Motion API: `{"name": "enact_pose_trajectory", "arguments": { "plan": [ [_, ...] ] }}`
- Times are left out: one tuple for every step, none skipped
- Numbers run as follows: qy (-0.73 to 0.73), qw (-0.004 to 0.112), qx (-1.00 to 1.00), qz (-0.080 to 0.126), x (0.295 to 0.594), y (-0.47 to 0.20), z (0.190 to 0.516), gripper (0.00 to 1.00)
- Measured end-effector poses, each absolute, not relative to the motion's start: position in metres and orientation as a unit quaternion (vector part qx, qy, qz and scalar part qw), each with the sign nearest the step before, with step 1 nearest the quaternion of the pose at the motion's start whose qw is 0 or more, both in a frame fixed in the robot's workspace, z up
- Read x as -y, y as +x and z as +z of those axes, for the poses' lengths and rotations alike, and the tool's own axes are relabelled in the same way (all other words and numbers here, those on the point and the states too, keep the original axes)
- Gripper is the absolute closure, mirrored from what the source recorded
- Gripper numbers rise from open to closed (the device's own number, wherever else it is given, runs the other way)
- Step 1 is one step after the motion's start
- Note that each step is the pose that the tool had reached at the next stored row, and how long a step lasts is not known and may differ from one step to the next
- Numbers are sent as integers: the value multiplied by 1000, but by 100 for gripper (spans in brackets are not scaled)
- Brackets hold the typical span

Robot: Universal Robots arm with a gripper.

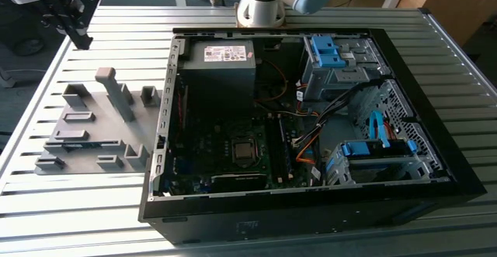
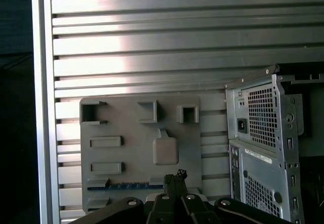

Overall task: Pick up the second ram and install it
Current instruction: 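Reach for the second ram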

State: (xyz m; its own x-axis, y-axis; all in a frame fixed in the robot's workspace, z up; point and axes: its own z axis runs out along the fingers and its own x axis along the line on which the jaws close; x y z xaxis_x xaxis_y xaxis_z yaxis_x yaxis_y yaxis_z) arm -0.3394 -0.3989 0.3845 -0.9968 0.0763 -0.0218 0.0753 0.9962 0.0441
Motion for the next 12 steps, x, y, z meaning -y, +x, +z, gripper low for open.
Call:
{"name": "enact_pose_trajectory", "arguments": {
  "plan": [
    [38,12,-999,22,399,-340,384,89],
    [38,12,-999,22,399,-340,384,89],
    [38,12,-999,22,399,-341,384,89],
    [38,12,-999,22,399,-341,384,89],
    [38,12,-999,22,399,-342,384,89],
    [38,12,-999,22,399,-342,384,89],
    [38,12,-999,22,399,-343,384,89],
    [38,12,-999,22,399,-343,384,89],
    [38,12,-999,22,399,-344,384,89],
    [38,12,-999,22,399,-344,384,89],
    [38,12,-999,22,399,-345,384,89],
    [38,12,-999,22,399,-346,384,89]
  ]
}}
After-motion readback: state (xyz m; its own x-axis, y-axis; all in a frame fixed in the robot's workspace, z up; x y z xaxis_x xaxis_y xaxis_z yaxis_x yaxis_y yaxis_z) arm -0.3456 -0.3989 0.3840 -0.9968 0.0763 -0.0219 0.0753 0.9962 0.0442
